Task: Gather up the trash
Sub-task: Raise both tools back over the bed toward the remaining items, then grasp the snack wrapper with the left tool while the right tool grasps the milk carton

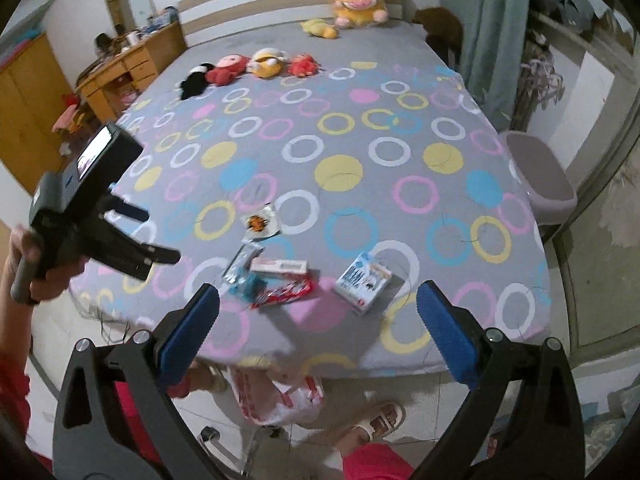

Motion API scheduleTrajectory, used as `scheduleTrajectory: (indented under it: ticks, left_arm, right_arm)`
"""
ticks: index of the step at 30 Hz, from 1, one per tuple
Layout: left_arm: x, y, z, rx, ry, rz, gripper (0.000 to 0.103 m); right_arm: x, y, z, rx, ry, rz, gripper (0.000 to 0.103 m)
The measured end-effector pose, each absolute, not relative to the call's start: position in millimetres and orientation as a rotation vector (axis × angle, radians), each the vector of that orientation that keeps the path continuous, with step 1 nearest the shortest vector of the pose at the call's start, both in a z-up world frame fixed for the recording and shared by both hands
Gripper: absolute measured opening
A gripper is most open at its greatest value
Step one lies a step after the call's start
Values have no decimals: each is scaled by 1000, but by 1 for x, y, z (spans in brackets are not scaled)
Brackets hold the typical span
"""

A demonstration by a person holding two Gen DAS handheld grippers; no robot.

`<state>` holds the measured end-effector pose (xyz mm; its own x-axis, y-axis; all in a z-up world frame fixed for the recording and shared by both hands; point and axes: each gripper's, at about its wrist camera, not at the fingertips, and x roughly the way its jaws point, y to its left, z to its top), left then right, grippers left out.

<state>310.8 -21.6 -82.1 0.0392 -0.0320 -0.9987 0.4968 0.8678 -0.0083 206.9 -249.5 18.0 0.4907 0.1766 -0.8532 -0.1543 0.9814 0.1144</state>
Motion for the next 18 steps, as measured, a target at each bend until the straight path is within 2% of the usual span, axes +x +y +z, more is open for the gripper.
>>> scheduleTrajectory:
  ticks: [6,18]
  left_arm:
    - [353,-37,-116,395,1521,-417,91]
    - [399,-40,-172,328,1520,-351,91]
  right_arm:
    - [256,-261,-26,95,1103,167,97]
    - [301,-262,-99,86,1172,95,96]
